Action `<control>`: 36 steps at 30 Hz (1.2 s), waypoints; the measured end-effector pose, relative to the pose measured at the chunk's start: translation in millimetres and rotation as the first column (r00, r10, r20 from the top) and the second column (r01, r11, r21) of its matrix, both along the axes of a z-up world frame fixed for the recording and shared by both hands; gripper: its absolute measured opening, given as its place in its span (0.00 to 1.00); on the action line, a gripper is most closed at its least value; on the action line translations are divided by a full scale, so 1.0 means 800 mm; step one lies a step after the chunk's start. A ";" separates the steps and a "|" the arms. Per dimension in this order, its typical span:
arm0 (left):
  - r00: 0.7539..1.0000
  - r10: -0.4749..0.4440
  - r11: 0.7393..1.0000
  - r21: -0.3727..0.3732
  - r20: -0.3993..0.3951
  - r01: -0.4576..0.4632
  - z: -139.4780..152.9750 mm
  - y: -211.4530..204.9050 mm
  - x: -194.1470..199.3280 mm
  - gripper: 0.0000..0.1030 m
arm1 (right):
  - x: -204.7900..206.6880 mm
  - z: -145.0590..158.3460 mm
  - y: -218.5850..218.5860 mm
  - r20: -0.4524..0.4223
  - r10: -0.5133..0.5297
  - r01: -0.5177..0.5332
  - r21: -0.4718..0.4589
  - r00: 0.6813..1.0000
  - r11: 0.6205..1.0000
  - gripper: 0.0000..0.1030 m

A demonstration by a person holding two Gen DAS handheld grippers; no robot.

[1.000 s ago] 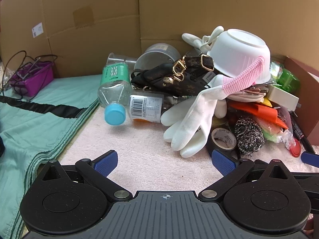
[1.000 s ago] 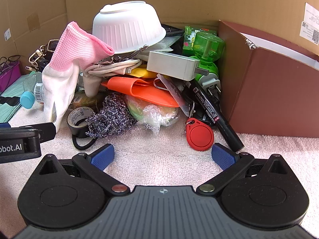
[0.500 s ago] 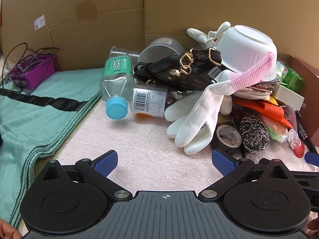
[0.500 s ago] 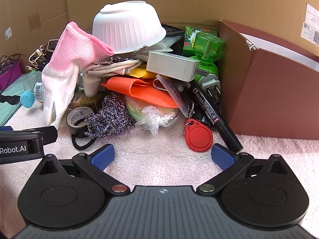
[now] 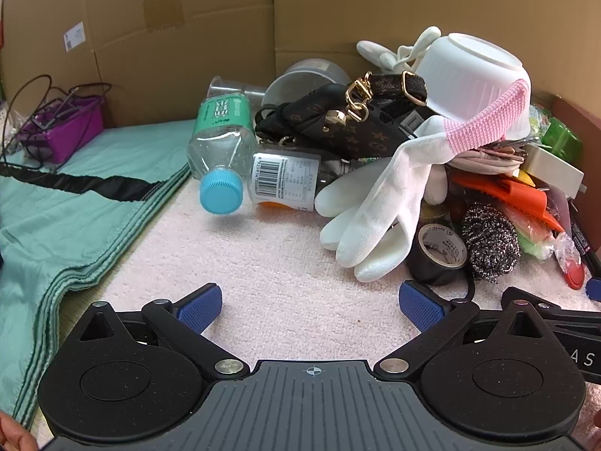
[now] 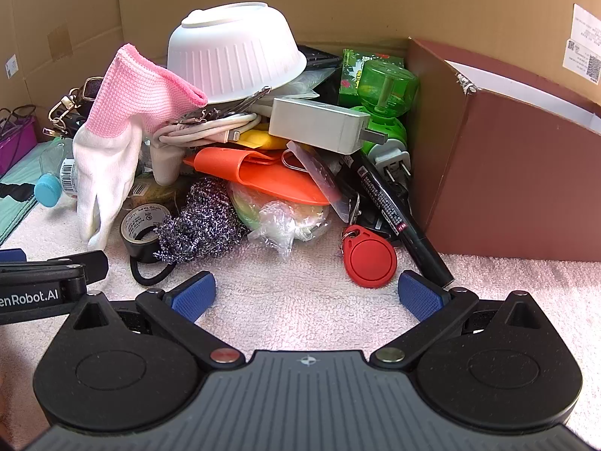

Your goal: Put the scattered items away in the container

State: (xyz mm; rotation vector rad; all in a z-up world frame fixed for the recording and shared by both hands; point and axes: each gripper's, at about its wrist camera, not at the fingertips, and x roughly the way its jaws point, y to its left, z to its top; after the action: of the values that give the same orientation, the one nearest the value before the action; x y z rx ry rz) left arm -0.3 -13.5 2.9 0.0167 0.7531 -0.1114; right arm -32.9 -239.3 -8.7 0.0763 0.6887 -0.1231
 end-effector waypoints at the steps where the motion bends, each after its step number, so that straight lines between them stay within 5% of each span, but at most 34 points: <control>1: 1.000 0.000 1.000 -0.001 -0.001 0.000 0.000 0.000 0.000 1.00 | 0.000 0.000 0.000 0.000 0.000 0.000 0.000 1.000 1.000 1.00; 9: 1.000 0.010 1.000 0.020 -0.012 -0.010 0.000 -0.003 0.002 1.00 | -0.001 0.000 0.002 0.000 0.000 0.000 0.000 1.000 1.000 1.00; 16: 0.988 0.050 0.993 -0.097 -0.148 -0.064 0.013 0.009 0.025 1.00 | 0.000 0.000 0.002 0.000 -0.001 0.001 0.001 1.000 1.000 1.00; 21: 0.971 0.074 0.996 0.068 -0.227 -0.060 0.010 -0.021 0.041 1.00 | -0.001 0.000 0.002 0.000 0.000 0.000 0.001 1.000 1.000 1.00; 36: 0.995 0.008 0.998 0.064 -0.096 -0.002 0.018 -0.032 0.018 1.00 | -0.002 0.002 -0.001 0.000 0.011 -0.011 -0.002 1.000 1.000 1.00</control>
State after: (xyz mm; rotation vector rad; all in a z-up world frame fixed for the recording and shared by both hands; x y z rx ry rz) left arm 13.8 -39.3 16.9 0.0704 0.8528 -0.0840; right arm -34.7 -239.8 -7.5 0.0709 0.6884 -0.1128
